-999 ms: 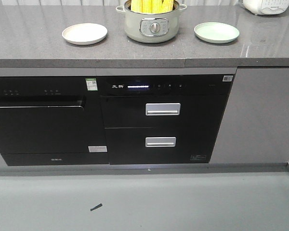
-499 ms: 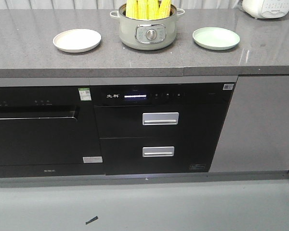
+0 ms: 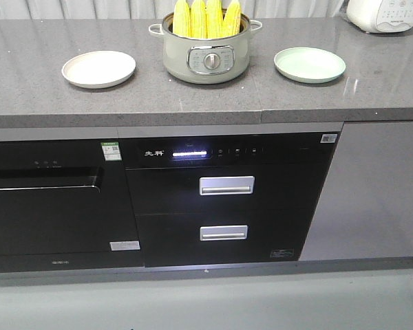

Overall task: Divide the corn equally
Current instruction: 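Drive closer and center the base on the corn pot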

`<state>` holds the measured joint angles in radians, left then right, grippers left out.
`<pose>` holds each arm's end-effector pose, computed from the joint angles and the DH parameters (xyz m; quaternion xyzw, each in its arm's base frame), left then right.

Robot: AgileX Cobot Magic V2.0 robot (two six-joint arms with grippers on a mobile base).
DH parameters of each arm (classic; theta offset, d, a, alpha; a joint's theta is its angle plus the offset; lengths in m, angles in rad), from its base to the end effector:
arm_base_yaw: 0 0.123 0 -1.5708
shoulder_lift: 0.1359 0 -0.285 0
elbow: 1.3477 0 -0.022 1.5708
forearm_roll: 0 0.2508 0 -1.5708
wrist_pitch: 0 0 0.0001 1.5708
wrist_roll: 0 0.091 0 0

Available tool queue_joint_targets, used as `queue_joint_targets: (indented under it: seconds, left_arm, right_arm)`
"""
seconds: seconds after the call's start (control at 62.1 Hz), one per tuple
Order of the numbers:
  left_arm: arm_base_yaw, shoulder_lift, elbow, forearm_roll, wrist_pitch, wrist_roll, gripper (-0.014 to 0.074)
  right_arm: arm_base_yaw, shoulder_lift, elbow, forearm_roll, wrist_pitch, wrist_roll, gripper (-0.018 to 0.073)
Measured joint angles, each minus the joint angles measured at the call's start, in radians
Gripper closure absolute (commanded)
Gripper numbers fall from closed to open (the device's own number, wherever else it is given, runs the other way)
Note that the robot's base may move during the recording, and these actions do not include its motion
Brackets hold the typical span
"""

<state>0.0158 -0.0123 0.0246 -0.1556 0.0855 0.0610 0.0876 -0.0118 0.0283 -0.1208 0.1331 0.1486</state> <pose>0.0566 -0.0003 0.1979 -0.0344 0.7097 -0.0322 0.7030 0.0565 0.0035 0.1923 -0.0159 0.7283 0.0340 0.6842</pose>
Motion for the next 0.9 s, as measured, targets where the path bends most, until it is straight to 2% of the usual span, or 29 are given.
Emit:
queue_joint_targets:
  seconds: [0.902]
  left_arm:
    - [0.0,0.0,0.0,0.0,0.0,0.0,0.0602]
  right_arm:
    - [0.0,0.0,0.0,0.0,0.0,0.0,0.0561]
